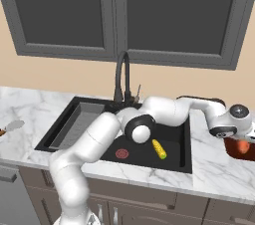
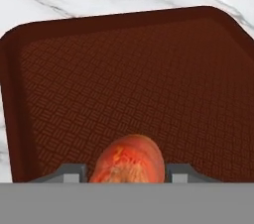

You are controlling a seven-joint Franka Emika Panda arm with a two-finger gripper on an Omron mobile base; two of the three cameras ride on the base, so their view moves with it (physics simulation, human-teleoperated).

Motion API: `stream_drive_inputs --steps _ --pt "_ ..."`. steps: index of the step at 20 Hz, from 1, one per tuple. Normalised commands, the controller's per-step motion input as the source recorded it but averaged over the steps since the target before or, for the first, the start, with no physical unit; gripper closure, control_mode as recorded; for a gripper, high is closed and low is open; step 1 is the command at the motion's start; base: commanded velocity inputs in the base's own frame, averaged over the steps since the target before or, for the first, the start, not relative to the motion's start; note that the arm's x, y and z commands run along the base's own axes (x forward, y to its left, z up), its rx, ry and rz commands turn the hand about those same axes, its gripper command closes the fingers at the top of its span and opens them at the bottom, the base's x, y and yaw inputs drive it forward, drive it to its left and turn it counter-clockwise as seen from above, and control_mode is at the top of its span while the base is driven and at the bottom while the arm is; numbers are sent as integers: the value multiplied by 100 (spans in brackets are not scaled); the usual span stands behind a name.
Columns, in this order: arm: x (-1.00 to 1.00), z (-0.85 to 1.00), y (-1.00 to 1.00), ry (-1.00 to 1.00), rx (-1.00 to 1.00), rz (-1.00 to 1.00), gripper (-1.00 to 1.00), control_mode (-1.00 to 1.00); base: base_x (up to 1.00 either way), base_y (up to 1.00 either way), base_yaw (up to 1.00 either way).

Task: Pick up all produce items and place them in the sink. Turn on the sink faucet to wash them. Then turn the sink off and put them in the tray.

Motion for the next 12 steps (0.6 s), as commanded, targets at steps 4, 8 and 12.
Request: stream_drive_inputs --steps 4,8,12 --pt "0 16 0 0 -1 1 -100 -100 0 0 0" --pt "-5 40 4 -1 -5 0 -100 -100 0 0 0" --pt "-18 38 33 0 -8 0 -100 -100 0 0 0"
